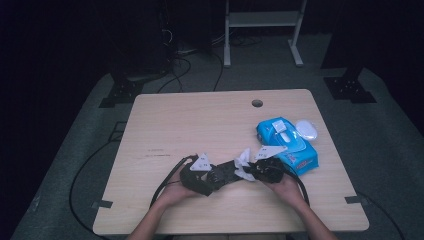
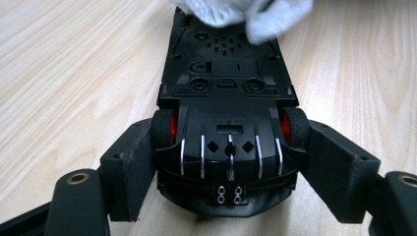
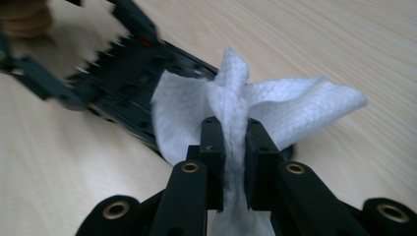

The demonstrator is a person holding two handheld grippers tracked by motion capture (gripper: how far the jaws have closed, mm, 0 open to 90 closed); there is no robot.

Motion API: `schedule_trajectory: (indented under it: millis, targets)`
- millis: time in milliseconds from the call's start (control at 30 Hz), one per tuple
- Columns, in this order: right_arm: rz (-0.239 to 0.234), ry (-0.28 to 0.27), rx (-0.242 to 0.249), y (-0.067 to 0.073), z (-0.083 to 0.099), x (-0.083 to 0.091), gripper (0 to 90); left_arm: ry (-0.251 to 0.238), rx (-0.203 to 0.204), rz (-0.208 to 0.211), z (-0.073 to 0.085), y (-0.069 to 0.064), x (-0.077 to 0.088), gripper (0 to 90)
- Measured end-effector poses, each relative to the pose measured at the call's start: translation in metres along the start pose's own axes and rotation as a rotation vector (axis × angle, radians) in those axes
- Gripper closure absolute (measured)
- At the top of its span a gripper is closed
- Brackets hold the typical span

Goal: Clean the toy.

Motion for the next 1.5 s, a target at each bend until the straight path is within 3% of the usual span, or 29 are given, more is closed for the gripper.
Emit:
schedule_trajectory:
  millis: [33,133,400,433,533,600,667,700,767,800,833,1000,1100,1267,1500]
  targets:
    - [0.026,0.016,-0.027,-0.009,0.005,0.001,80.1,-0.002,0.000,0.001,0.000,0.000,0.001,25.1]
    - [0.021,0.022,-0.056,-0.015,0.009,0.004,80.5,0.003,-0.003,0.004,0.000,0.001,0.000,25.1]
    - [-0.049,0.000,-0.030,0.007,0.005,0.007,80.9,0.007,-0.006,0.007,-0.001,-0.001,0.000,25.2]
    - [-0.026,0.003,-0.012,0.006,0.004,0.007,80.9,0.005,-0.003,0.009,0.000,-0.001,0.000,25.2]
    - [0.016,0.009,-0.035,-0.004,0.006,0.007,81.0,0.008,-0.012,0.016,0.001,-0.002,0.000,25.2]
    - [0.015,0.016,-0.057,-0.009,0.009,0.007,81.0,0.007,-0.010,0.018,0.001,-0.001,0.001,25.2]
    - [0.006,0.021,-0.067,-0.009,0.011,0.008,81.2,0.001,-0.009,0.021,0.000,-0.001,0.001,25.2]
    - [-0.028,0.026,-0.058,-0.003,0.012,0.009,81.4,0.001,-0.015,0.026,0.000,-0.001,0.002,25.2]
    - [-0.032,0.024,-0.049,0.001,0.011,0.010,81.4,0.003,-0.018,0.033,0.000,-0.002,0.002,25.2]
    - [-0.071,0.013,-0.053,0.007,0.009,0.011,81.6,0.005,-0.022,0.037,0.000,-0.004,0.001,25.2]
    - [-0.072,0.009,-0.045,0.009,0.008,0.011,81.6,0.006,-0.022,0.039,0.000,-0.004,0.000,25.1]
    - [-0.056,-0.016,-0.035,0.014,-0.004,0.003,81.5,0.016,-0.031,0.057,0.000,-0.006,-0.002,25.1]
    - [-0.018,-0.017,-0.038,0.006,-0.008,-0.003,81.5,0.018,-0.033,0.060,0.001,-0.006,-0.002,25.2]
    - [0.030,0.022,-0.073,-0.010,0.004,-0.002,81.5,-0.009,-0.032,0.067,-0.001,-0.006,0.001,25.2]
    - [0.013,-0.019,-0.037,0.005,-0.008,-0.005,81.5,0.011,-0.044,0.076,0.000,-0.008,-0.002,25.2]
Point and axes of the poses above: each handheld gripper's, and its own axes: x roughly backward along the jaws, z roughly out of its underside, y roughly to its left, the point moved 3 cm from there along -x, roughly forward along the jaws, and after that the axes turned 8 degrees about z, right-handed, at the moved point
